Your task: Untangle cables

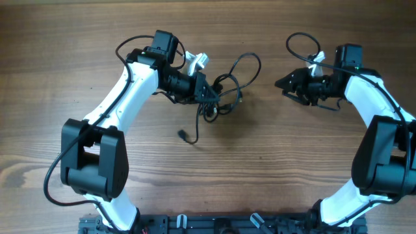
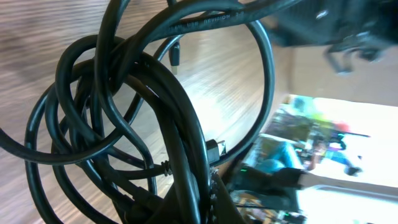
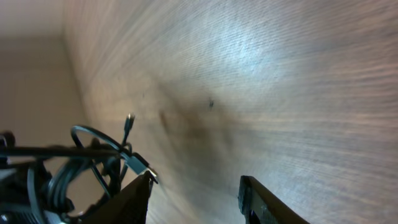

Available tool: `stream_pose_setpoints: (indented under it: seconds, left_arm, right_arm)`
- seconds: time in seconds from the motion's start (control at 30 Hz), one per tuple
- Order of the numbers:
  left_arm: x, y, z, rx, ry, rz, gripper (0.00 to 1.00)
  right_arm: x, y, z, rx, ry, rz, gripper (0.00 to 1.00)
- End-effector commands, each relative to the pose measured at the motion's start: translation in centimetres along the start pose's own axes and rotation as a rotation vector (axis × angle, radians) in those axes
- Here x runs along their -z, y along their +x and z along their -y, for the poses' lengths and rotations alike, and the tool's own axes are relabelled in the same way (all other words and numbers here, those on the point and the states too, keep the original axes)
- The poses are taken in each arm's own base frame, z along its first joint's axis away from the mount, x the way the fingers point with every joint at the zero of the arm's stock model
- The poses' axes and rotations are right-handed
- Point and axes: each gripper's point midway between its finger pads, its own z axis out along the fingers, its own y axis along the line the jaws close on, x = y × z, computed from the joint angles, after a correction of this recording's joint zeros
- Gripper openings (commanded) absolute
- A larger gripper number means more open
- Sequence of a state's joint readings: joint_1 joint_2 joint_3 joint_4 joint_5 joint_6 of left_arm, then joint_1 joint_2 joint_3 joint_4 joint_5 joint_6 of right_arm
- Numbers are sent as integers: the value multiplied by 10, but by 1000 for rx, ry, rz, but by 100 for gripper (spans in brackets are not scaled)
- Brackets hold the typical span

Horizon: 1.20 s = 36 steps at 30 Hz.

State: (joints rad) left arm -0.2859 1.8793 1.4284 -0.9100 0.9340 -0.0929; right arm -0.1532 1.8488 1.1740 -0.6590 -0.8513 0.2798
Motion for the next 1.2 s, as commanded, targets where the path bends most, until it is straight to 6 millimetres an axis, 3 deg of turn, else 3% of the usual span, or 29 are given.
stream_pose_setpoints:
  seconds: [0.0,0.1,0.17,0.37,0.47,0.63,0.7,0.87,1.03,1.17]
  left_arm:
    - [8,-1,38,56,196,-6,4]
    - [13,-9,60,74,317,-7,4]
    - [15,-16,63,155,330,-5,4]
    - [16,-25,67,315,344,-11,4]
    - [22,-30,84,325,421,-37,4]
    - [24,-29,104,275,490,-80,4]
    - [20,-26,108,266,492,-93,4]
    - [23,-29,107,253,495,-80,4]
    - [35,-50,86,235,445,40,4]
    - [49,-71,53,245,344,180,4]
  right_arm:
    - [-10,18,-22,129,-81,-80,49]
    - [-24,34,-52,192,-180,-138,48]
    - [-27,38,-76,218,-288,-159,47]
    - [-19,39,-103,232,-412,-169,41]
    - [-19,31,-117,209,-450,-160,42]
    - [-44,10,-141,132,-381,-77,40]
    - [-55,0,-149,80,-347,-20,33]
    - [-56,-4,-148,70,-335,0,4]
    - [-42,-2,-147,108,-359,-13,4]
    - [2,-3,-141,153,-339,43,4]
